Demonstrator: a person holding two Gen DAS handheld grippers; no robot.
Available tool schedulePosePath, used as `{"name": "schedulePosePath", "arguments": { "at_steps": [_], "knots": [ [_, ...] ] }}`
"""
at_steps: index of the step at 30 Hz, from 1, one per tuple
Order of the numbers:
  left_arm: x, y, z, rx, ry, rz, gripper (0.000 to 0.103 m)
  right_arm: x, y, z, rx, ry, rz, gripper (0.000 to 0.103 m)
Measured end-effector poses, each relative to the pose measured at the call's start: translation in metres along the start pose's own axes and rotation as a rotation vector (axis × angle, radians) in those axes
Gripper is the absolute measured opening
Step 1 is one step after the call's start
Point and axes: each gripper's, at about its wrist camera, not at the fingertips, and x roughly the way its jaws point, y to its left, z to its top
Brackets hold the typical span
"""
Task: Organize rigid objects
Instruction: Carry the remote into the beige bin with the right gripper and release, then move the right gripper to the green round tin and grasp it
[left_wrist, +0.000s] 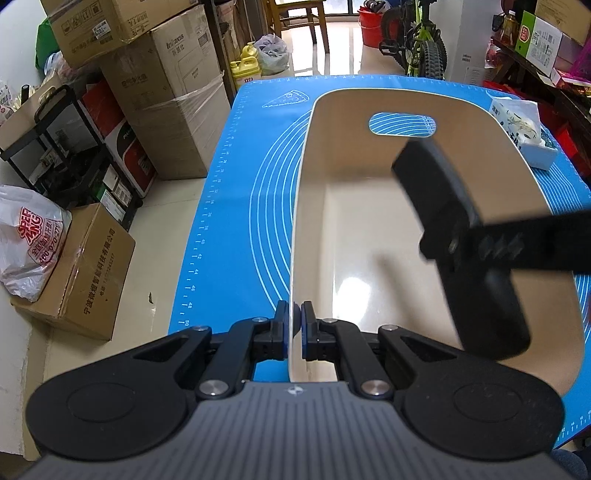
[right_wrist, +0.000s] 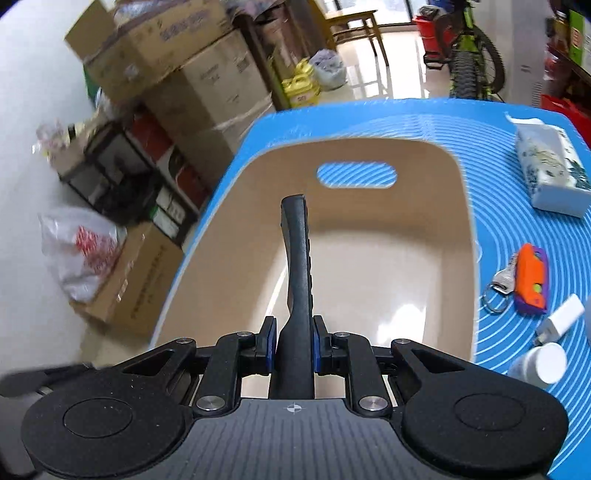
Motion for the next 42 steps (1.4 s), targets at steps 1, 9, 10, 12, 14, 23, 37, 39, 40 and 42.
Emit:
{"name": "schedulePosePath", "arguments": {
  "at_steps": [1, 9, 10, 12, 14, 23, 37, 39, 40, 42],
  "knots": [
    [0.000, 0.000, 0.000, 0.001, 0.000, 0.000, 0.007, 0.006, 0.001, -0.001, -0.010, 0.019, -0.010, 0.027],
    [0.001, -0.002, -0.001, 0.007, 0.001, 0.004, 0.007, 0.039, 0.008, -0.025, -0.102, 0.185, -0.108, 0.027],
    [0.001, -0.002, -0.001, 0.008, 0.001, 0.005, 0.007, 0.042, 0.009, -0.027, -0.111, 0.200, -0.117, 0.027],
    [0.000, -0.003, -0.001, 0.009, 0.002, 0.005, 0.007, 0.046, 0.010, -0.028, -0.116, 0.222, -0.125, 0.027],
    [0.000, -0.003, -0.001, 0.008, 0.002, 0.005, 0.007, 0.047, 0.009, -0.031, -0.118, 0.225, -0.131, 0.028],
    [0.001, -0.004, 0.000, 0.005, 0.004, 0.011, 0.007, 0.008, 0.010, -0.022, -0.091, 0.113, -0.065, 0.066],
    [0.000, -0.004, 0.000, -0.008, 0.002, 0.012, 0.008, -0.089, -0.066, -0.021, 0.002, -0.187, -0.136, 0.094],
    [0.000, -0.004, 0.000, -0.007, 0.002, 0.012, 0.008, -0.091, -0.080, -0.027, 0.012, -0.177, -0.170, 0.095],
    [0.000, -0.004, 0.000, -0.006, 0.002, 0.012, 0.008, -0.088, -0.086, -0.032, 0.019, -0.166, -0.191, 0.095],
    [0.000, -0.004, -0.001, -0.002, 0.001, 0.013, 0.008, -0.086, -0.101, -0.040, 0.040, -0.147, -0.228, 0.095]
  ]
}}
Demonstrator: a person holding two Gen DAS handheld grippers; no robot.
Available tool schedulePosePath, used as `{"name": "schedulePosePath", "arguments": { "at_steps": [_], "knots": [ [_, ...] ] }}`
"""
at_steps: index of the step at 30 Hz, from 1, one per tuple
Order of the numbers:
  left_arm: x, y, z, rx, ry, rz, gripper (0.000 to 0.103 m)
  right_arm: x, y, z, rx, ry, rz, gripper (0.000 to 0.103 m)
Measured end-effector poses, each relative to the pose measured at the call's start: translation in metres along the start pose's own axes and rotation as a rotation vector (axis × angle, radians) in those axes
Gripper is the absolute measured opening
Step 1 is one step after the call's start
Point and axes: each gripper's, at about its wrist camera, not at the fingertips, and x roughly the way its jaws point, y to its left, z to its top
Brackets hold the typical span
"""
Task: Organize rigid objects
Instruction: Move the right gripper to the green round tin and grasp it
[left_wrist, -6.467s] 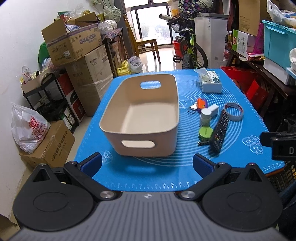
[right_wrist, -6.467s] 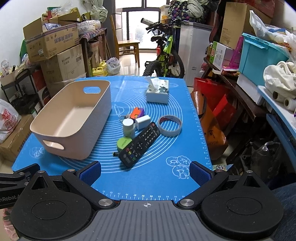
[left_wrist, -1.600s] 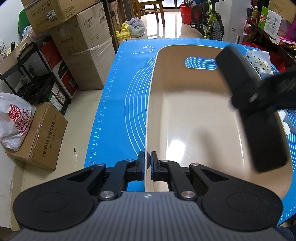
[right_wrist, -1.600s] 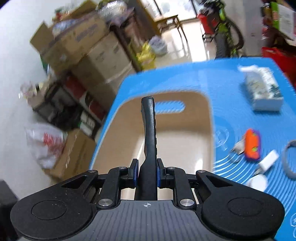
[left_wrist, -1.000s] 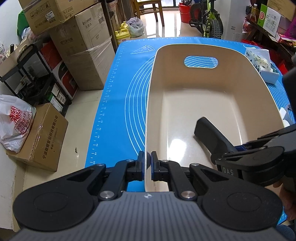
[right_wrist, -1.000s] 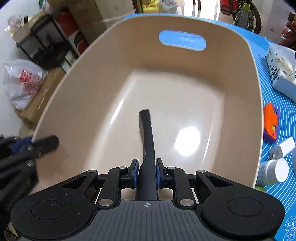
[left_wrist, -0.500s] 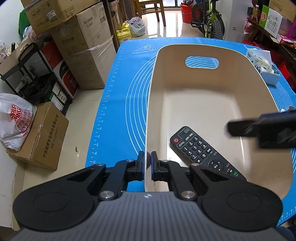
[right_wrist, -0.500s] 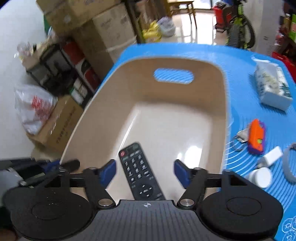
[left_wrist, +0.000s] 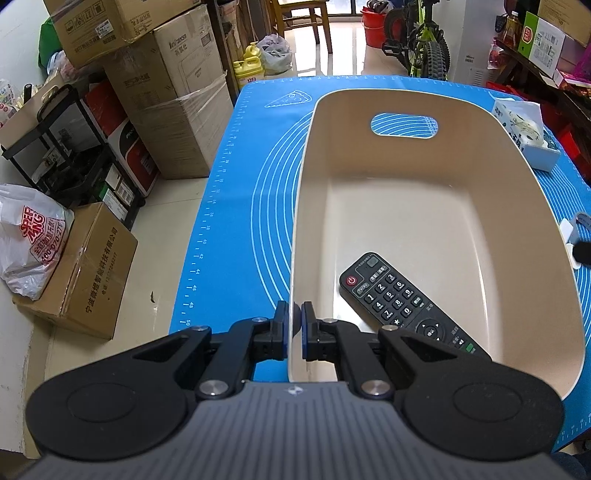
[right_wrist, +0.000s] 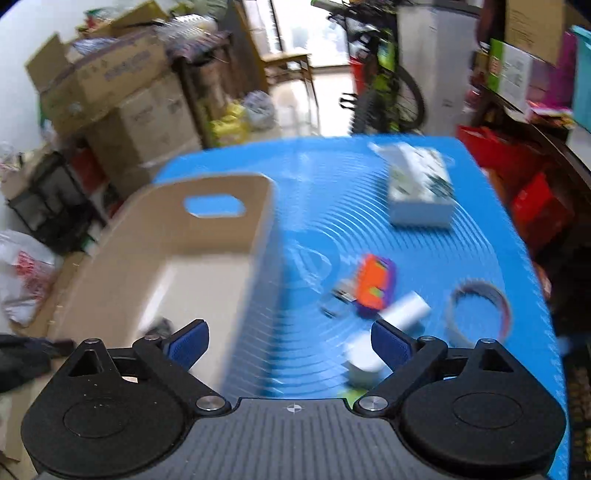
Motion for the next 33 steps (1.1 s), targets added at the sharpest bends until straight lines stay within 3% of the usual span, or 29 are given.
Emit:
{"name": "schedulePosePath", "arguments": {
  "at_steps": [7, 12, 27, 33],
  "knots": [
    [0.000, -0.001, 0.000, 0.008, 0.000, 0.002, 0.008, 0.034, -0.032, -0.028, 0.023, 0.113, -0.079, 0.094],
    [0.000, -0.001, 0.000, 0.011, 0.000, 0.003, 0.008, 0.048, -0.031, -0.041, -0.003, 0.161, -0.083, 0.092],
    [0.000, -0.001, 0.001, 0.020, -0.002, 0.000, 0.008, 0.077, -0.033, -0.057, -0.036, 0.212, -0.126, 0.081],
    [0.001, -0.002, 0.000, 0.018, -0.003, 0.002, 0.008, 0.075, -0.031, -0.059, -0.065, 0.204, -0.140, 0.070]
  ]
}}
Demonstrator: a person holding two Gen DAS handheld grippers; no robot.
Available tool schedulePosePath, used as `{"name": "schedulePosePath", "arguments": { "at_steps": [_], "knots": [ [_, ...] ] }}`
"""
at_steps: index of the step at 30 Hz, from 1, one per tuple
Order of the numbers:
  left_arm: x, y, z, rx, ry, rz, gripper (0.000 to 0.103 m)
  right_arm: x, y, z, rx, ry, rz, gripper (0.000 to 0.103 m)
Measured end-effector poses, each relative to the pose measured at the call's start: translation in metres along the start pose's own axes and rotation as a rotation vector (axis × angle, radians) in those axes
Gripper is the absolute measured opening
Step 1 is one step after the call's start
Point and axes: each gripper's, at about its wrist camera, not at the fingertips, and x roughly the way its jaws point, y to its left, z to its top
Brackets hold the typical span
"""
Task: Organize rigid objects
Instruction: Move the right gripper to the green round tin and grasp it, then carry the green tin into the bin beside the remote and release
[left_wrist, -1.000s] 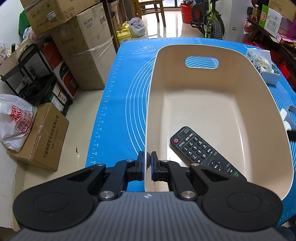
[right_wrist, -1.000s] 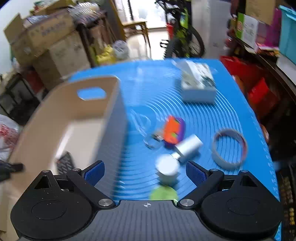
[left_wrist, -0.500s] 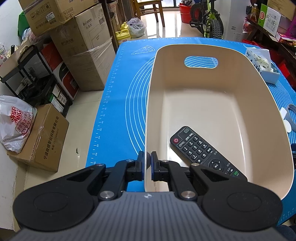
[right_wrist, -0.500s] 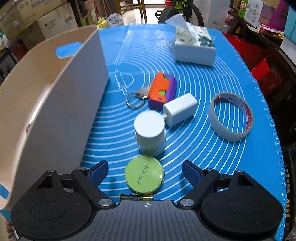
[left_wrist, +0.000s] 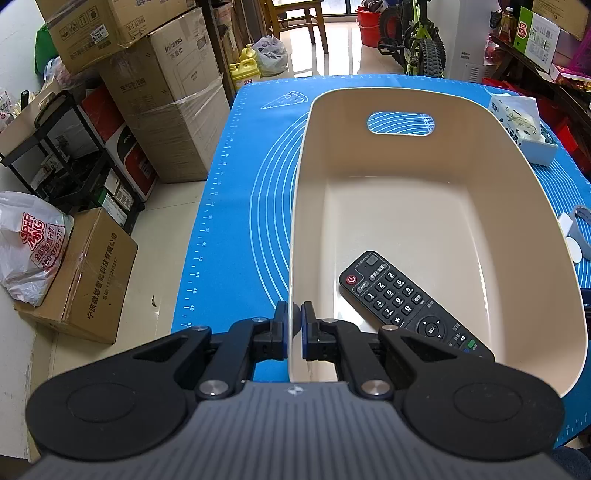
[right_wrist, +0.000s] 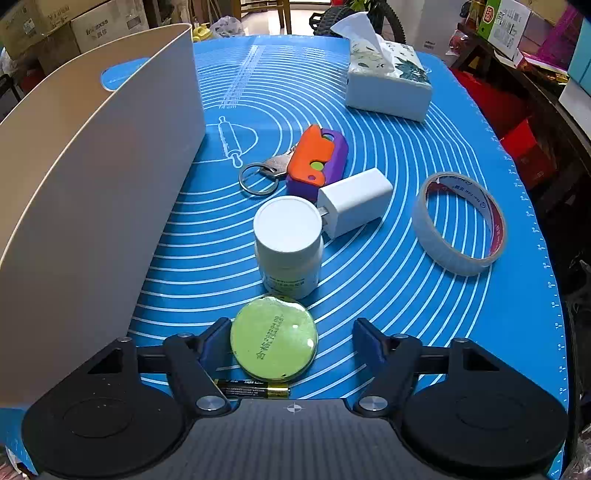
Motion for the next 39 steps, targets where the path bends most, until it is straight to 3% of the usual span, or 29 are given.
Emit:
{"name": "schedulePosePath", "arguments": {
  "at_steps": [2, 5, 14, 26, 39],
  "knots": [
    [0.000, 0.000, 0.000, 0.000, 0.000, 0.001, 0.008, 0.000, -0.001, 0.000, -0.002, -0.002, 0.002, 0.067],
    [0.000, 0.000, 0.000, 0.001, -0.001, 0.001, 0.008, -0.002, 0.002, 0.000, -0.024, -0.008, 0.014, 0.054],
    [0.001, -0.001, -0.001, 0.003, 0.001, 0.001, 0.008, -0.005, 0.003, 0.000, -0.018, -0.008, -0.008, 0.054],
    [0.000, -0.002, 0.000, 0.009, 0.001, 0.005, 0.008, -0.038, 0.000, 0.014, 0.090, 0.001, 0.054, 0.054],
    [0.000, -0.003, 0.000, 0.015, 0.001, 0.005, 0.008, -0.119, 0.019, 0.049, 0.087, -0.234, 0.150, 0.054]
  ]
}}
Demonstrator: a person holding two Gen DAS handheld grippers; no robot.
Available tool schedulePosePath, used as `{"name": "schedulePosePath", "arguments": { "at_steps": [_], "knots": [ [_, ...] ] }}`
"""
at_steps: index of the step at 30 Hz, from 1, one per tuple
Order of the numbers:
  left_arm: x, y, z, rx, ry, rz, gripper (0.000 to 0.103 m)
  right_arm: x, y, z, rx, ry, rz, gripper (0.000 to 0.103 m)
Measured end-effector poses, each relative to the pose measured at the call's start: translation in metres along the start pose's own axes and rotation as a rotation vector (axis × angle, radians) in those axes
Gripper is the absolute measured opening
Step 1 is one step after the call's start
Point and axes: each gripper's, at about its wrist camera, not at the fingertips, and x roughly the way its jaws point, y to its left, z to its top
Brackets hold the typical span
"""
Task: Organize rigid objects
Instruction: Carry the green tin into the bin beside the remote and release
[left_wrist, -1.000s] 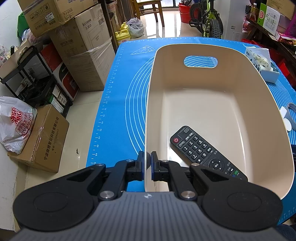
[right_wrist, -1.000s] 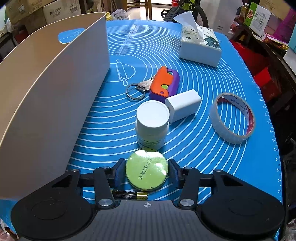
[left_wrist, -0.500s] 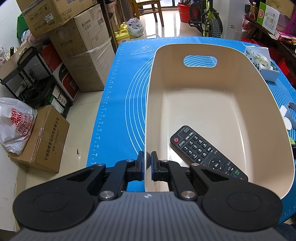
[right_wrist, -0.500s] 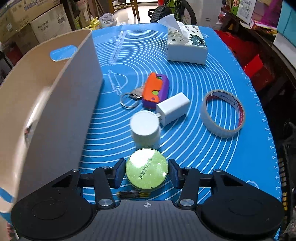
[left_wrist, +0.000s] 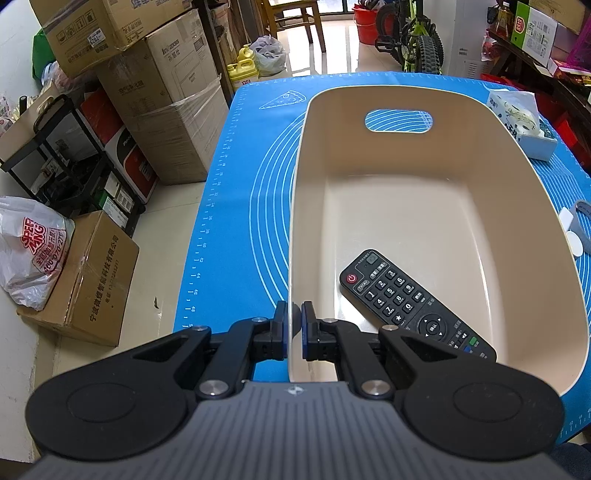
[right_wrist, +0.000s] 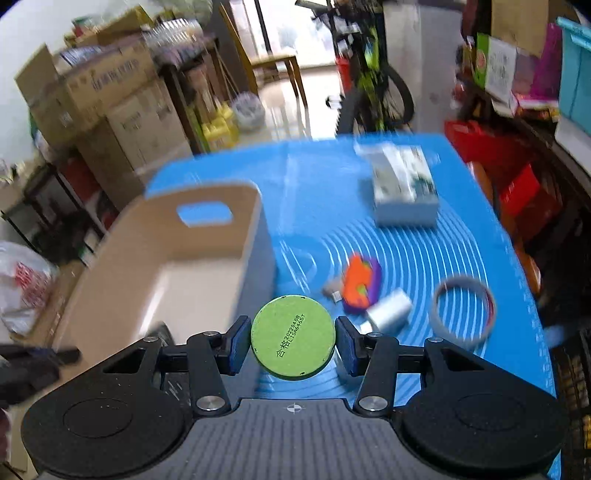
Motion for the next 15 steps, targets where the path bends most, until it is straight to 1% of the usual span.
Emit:
{"name": "schedulePosePath", "arguments": {
  "at_steps": [3, 6, 9, 11, 13, 15],
  "knots": [
    [0.000, -0.001, 0.000, -0.002, -0.001, 0.001, 0.008, -0.011, 0.011, 0.013, -0.026, -0.062, 0.027, 0.054],
    [0.000, -0.001, 0.000, -0.001, -0.001, 0.001, 0.008, -0.016, 0.026, 0.022, -0.070, -0.099, 0.052, 0.054],
    [0.000, -0.001, 0.000, 0.000, 0.000, 0.000, 0.008, -0.015, 0.043, 0.027, -0.105, -0.106, 0.103, 0.054],
    [0.000, -0.001, 0.000, 0.001, 0.000, 0.001, 0.008, -0.009, 0.056, 0.030, -0.160, -0.108, 0.139, 0.054],
    [0.000, -0.001, -0.001, 0.002, -0.001, 0.000, 0.008, -0.003, 0.071, 0.031, -0.220, -0.109, 0.152, 0.054],
    [0.000, -0.001, -0.001, 0.002, 0.000, 0.000, 0.008, 0.004, 0.083, 0.031, -0.258, -0.090, 0.157, 0.054]
  ]
}}
